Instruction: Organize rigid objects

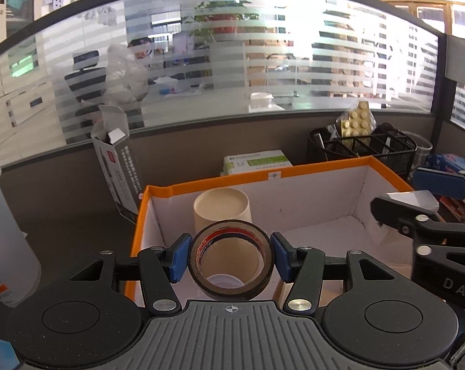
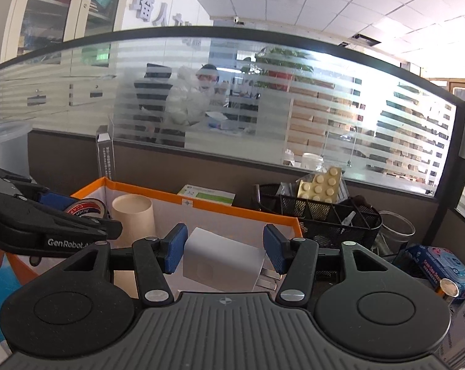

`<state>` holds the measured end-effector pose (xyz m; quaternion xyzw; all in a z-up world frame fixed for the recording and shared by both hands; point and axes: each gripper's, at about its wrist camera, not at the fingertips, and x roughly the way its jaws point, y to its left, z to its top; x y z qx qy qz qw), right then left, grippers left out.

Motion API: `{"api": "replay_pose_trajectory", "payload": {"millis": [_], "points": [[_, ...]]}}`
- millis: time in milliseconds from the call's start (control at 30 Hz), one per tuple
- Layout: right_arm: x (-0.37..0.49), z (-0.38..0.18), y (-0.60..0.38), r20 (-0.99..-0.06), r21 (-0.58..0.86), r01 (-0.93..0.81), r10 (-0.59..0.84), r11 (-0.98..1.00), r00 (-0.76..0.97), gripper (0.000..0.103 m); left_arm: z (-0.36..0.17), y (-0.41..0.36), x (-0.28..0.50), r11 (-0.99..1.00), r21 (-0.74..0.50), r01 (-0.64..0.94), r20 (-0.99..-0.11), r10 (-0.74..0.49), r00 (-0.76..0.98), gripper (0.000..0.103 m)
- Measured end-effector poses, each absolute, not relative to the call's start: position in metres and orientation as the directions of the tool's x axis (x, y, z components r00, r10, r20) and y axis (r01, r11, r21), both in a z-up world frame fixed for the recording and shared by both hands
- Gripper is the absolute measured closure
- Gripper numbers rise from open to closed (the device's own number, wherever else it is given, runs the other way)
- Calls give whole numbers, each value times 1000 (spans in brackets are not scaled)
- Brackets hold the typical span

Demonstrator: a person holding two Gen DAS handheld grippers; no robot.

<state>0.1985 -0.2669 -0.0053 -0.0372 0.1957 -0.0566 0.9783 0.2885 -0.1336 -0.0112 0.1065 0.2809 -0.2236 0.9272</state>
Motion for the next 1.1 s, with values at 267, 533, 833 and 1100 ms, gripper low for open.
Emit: {"api": "replay_pose_trajectory", "payload": {"millis": [267, 533, 833, 1100], "points": [[215, -12, -270, -422, -112, 94, -134, 989, 897, 52, -16, -142, 297, 877, 93, 471, -588, -334, 737, 50], [225, -21, -270, -454, -130, 85, -136, 988, 880, 52, -24, -145, 305, 875, 97, 474, -613, -322, 721, 50], [231, -25, -273, -482, -128, 85, -137, 988, 865, 52, -28, -148, 308, 872, 107, 478, -625, -315, 715, 50], [235, -30, -277, -513, -124, 81, -134, 989, 848, 52, -31, -149, 309, 871, 111, 478, -628, -311, 713, 50]]}}
